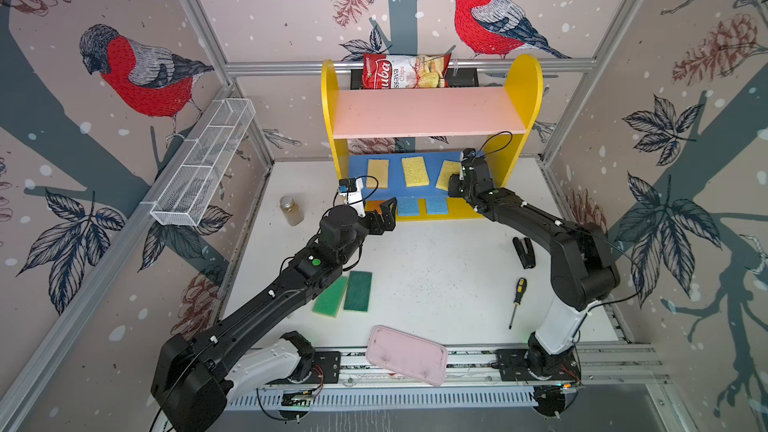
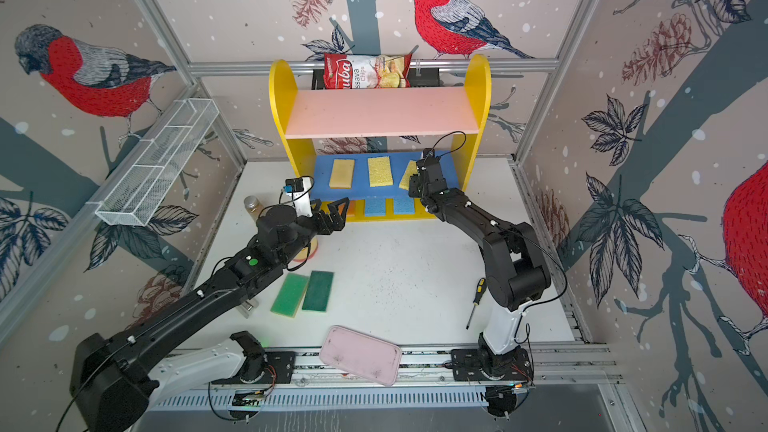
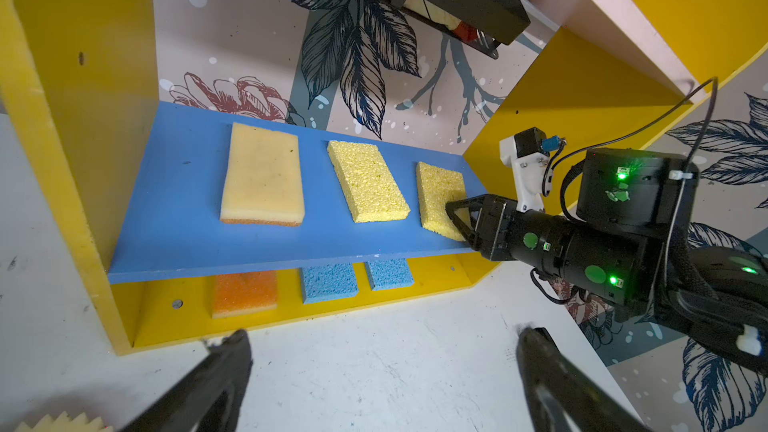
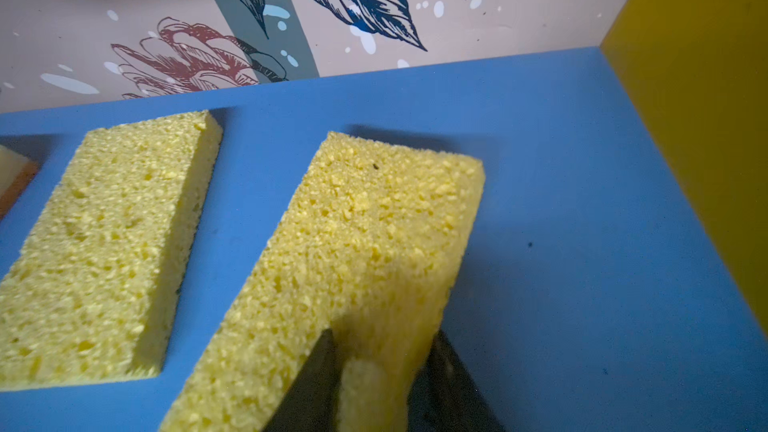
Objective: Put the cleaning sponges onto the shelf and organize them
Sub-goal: 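Lower the yellow sponge flat beside the other yellow sponge and open the right gripper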
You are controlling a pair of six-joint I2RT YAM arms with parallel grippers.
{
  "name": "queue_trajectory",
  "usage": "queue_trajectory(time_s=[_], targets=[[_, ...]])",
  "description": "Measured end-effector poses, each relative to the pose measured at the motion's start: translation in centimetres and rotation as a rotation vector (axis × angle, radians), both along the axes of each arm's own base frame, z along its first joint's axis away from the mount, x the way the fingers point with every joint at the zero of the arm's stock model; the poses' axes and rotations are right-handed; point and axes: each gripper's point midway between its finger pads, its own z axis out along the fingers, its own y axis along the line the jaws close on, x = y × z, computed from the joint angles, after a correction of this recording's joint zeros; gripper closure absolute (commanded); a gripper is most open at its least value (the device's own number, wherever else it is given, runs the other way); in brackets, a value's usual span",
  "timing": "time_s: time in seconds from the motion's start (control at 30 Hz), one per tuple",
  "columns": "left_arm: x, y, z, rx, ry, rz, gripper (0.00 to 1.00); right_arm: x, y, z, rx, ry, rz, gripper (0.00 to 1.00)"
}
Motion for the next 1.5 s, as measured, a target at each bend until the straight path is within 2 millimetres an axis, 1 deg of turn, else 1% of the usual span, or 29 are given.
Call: queue_trajectory(time_s=[0.07,0.2,0.3,0.47,0.5,0.53,0.67,0.73,0.8,0.9,1.0,1.17,1.33,1.5], targets=[[0.0,0.0,-0.3,0.003,0.005,0.000,0.02,0.1,-0.2,0.1,-0.025,-0.009,-0.002,0.43],[0.0,0.0,-0.8,0.010,0.015,0.000,0.02,0.0,-0.5,0.8,-0.035,-0.019,-0.010,0.41],[0.0,0.0,-0.8,0.008,0.015,-0.001,0.02,-0.4,-0.8,2.2,-0.023,-0.044,-0.012,0.39],[0.0,-0.2,-0.9,0.008,0.020,-0.006,0.02,-2.0,-1.2,4.4,0.017,-0.083,-0.005,0.38],[0.0,-0.2,-1.0,0.009,0.021,-0.008,0.02,-2.2,-1.2,4.5,0.026,-0.084,-0.003,0.40],[0.1,-0.2,-1.1,0.008,0.022,-0.007,0.02,-2.5,-1.2,4.7,0.042,-0.083,-0.005,0.46],[0.0,-0.6,-1.7,0.000,0.044,-0.021,0.02,-3.1,-0.4,4.4,0.087,-0.056,0.031,0.75],[0.1,-0.6,-1.9,0.002,0.047,-0.021,0.02,-3.4,0.2,4.0,0.111,-0.034,0.062,0.84],[0.1,-0.7,-2.1,0.001,0.054,-0.019,0.02,-3.6,0.9,3.7,0.142,-0.013,0.085,0.87],[0.1,-0.7,-2.2,0.002,0.056,-0.023,0.02,-3.9,1.8,2.7,0.181,0.028,0.117,0.92],[0.1,-0.7,-2.2,0.002,0.057,-0.024,0.02,-4.1,2.3,1.9,0.193,0.054,0.138,0.96],[0.1,-0.7,-2.2,0.000,0.058,-0.023,0.02,-4.8,2.6,0.5,0.226,0.104,0.158,0.99],[0.2,-0.8,-2.4,0.003,0.062,-0.022,0.02,-4.8,2.2,-0.3,0.249,0.131,0.149,0.99],[0.2,-0.8,-2.6,0.007,0.066,-0.022,0.02,-3.8,0.5,-0.3,0.257,0.121,0.107,0.99]])
